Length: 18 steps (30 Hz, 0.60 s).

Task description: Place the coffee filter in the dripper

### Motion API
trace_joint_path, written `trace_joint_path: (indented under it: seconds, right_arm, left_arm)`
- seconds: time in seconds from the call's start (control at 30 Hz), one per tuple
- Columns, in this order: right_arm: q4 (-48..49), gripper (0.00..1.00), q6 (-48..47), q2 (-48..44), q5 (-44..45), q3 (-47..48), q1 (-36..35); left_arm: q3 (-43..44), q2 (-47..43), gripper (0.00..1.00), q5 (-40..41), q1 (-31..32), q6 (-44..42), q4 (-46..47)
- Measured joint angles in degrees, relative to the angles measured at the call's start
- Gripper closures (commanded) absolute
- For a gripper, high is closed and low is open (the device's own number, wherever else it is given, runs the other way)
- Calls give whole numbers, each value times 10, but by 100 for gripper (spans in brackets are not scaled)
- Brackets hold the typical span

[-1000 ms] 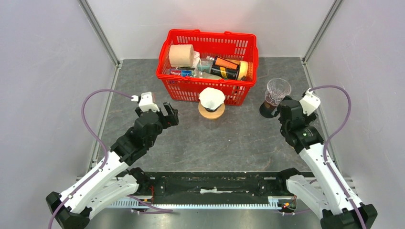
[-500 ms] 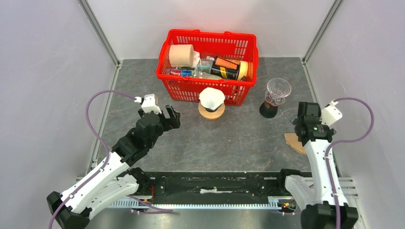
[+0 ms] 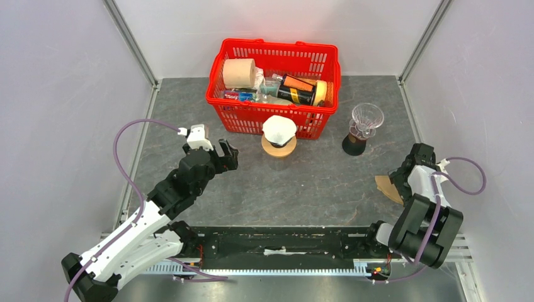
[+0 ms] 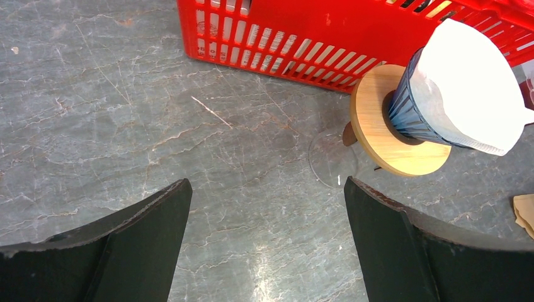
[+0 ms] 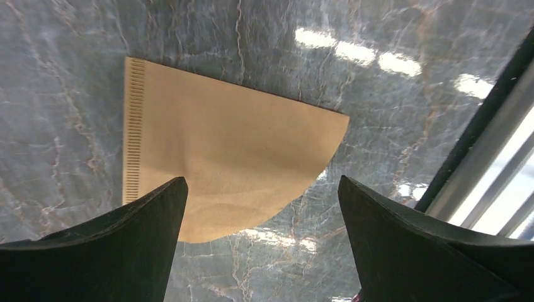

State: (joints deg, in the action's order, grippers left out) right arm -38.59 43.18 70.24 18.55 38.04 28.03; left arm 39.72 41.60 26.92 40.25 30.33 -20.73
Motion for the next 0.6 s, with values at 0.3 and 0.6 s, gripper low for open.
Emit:
trace_joint_path:
  seconds: [0.3, 0.6]
  right_arm:
    - [60, 10, 12, 66, -26, -9, 1]
    - [73, 22, 7, 90, -22, 7, 1]
  left_arm:
    - [0, 0, 2, 2, 0, 0, -2]
    - [0, -2, 2, 14, 0, 0, -2]
